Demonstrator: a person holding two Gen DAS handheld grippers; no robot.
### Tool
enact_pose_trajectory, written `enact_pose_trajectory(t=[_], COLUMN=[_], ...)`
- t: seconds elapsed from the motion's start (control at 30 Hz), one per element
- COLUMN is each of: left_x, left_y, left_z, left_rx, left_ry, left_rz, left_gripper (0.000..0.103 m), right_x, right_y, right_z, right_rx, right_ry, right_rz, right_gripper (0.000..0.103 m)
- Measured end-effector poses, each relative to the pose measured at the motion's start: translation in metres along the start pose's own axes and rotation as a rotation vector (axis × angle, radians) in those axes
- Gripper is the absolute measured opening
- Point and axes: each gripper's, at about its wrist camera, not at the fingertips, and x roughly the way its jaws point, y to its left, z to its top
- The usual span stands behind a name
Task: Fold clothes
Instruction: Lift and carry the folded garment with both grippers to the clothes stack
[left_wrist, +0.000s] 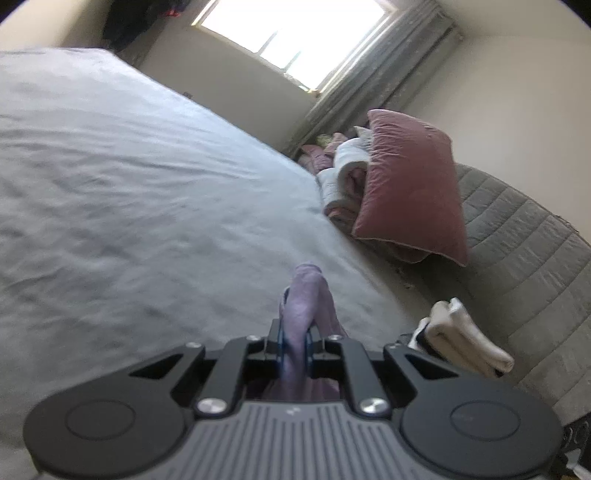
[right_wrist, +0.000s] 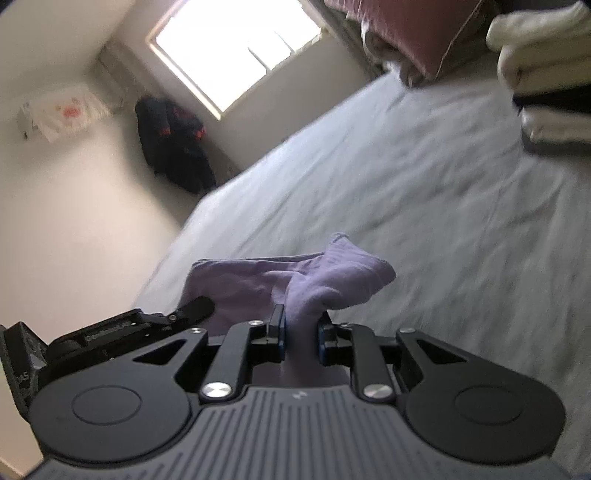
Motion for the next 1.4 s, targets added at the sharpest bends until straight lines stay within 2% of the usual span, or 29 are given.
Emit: enact_pose_trajectory(t=[0.17,0.3,0.63,0.93,1.1,1.4], left_x=[0.030,0.056,0.118,0.172,0.210,0.287], left_y=[-0.043,-0.085,-0.204,-0.290,-0.318,-0.339], left_z=[0.013,0.022,0.035,0.041,0.039,0.025], left_rx=[0.017,0.040,0.161,0.244,0.263,0.351], left_ry=[0.019,0.035,0.057,0.072,0.094,0.133], left_rz=[-0.055,-0.118,-0.239,-0.318,-0.347,-0.315], left_gripper=[0.011,0.011,0.011,0.011,0.011,0.011], right_x=[-0.035,-0.055,-0.101,-0.131,-0.135,-0.112], right_y=[-0.014,-0.027,-0.067,-0.104,-0.129,-0.187], right_z=[0.035,0.067,0.144,0.189,0.209,0.222], right_rx=[0.033,0.012,-0.056,-0.101,-0.101,-0.049], right_ry=[-0.126,-0.214,-0.368,-0.487,-0.525,-0.534], right_rz=[-0.002,-0.039,-0.145,-0.208,-0.244,-0.304], right_gripper=[0.020,0.020,0.020,0.020,0.020,0.020])
